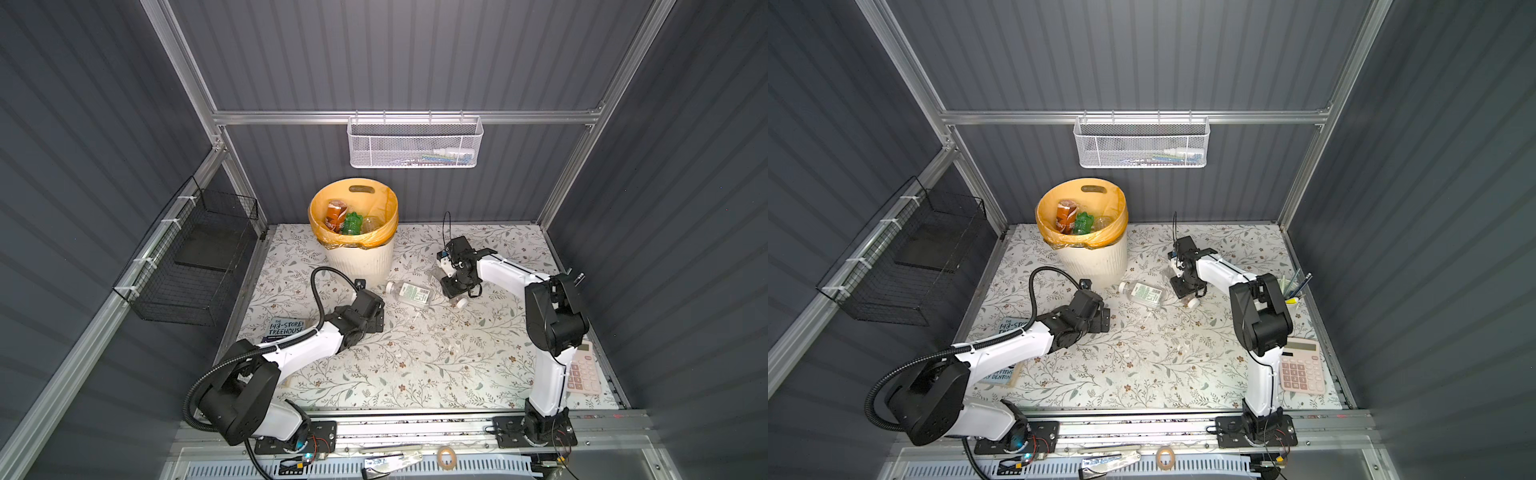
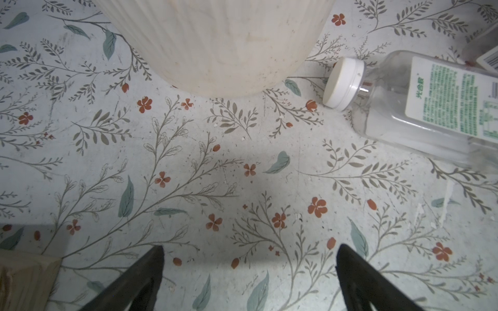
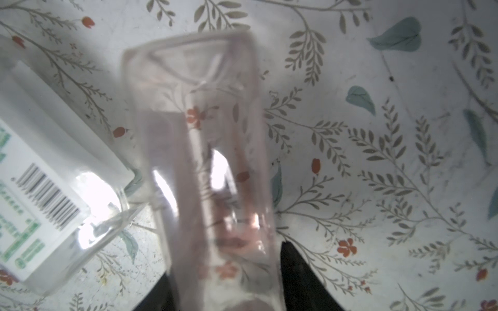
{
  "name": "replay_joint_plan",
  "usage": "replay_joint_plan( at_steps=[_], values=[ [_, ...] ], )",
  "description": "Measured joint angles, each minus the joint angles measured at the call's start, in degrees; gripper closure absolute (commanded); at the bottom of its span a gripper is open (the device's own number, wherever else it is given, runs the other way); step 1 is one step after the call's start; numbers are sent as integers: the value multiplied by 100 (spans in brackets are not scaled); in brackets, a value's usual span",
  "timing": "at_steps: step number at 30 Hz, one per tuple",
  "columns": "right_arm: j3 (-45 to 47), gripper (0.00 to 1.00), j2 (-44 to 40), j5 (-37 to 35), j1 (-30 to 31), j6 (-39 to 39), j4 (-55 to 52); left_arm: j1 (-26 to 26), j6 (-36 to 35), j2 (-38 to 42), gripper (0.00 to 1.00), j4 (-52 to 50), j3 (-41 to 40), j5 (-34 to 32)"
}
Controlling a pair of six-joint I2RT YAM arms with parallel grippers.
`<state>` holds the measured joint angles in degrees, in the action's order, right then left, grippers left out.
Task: Throw the plastic bottles in the bin
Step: Pick up the plastic bottle from the top-center of the table, then throw the plastic bottle into the trash bin.
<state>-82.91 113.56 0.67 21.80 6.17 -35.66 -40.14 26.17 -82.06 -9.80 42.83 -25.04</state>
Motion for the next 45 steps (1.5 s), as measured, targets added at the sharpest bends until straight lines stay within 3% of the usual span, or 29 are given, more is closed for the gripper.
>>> replay_joint_plan(
  at_steps=[4, 12, 15, 18, 21, 24, 27, 29, 31, 32, 34, 40, 45],
  values=[
    [376, 58, -599, 0, -2, -109, 208, 0, 4, 85, 0, 0, -24, -61],
    [1510, 57, -3165, 234, -55, -579, 1379, 0, 70, 376, 0, -2, -142, -348],
    [1440, 57, -3694, 411, -87, -852, 1825, 0, 70, 459, 0, -2, -155, -437],
    [909, 60, -3639, 719, -85, -1215, 2031, 0, 66, 525, 0, -2, -157, -487],
    [-173, 60, -3038, 1121, 9, -1670, 2166, 0, 57, 533, 0, -24, -157, -494],
    [-1875, 56, -2009, 1458, 334, -1884, 2009, 0, 39, 516, 0, -114, -146, -492],
    [-4592, 46, -393, 1801, 802, -1939, 1274, 0, 22, 426, 0, -212, -79, -474],
    [-6369, 32, 662, 1939, 994, -2020, 710, 0, 17, 374, 0, -227, -46, -426],
    [-7519, 17, 1405, 2004, 1019, -2199, 227, 0, 17, 352, 0, -249, -39, -369],
    [-7674, 14, 1563, 2013, 973, -2275, 28, 0, 20, 343, 0, -262, -37, -334],
    [-7294, 12, 1517, 1965, 844, -2328, -127, 0, 20, 321, 0, -264, -35, -284],
    [-4262, 10, -48, 1427, 553, -2376, 321, 0, 17, 256, 0, -282, -4, -210],
    [-3471, 2, -1067, 1211, 457, -2227, 702, 0, -20, 184, 0, -286, 111, -186]
  ],
)
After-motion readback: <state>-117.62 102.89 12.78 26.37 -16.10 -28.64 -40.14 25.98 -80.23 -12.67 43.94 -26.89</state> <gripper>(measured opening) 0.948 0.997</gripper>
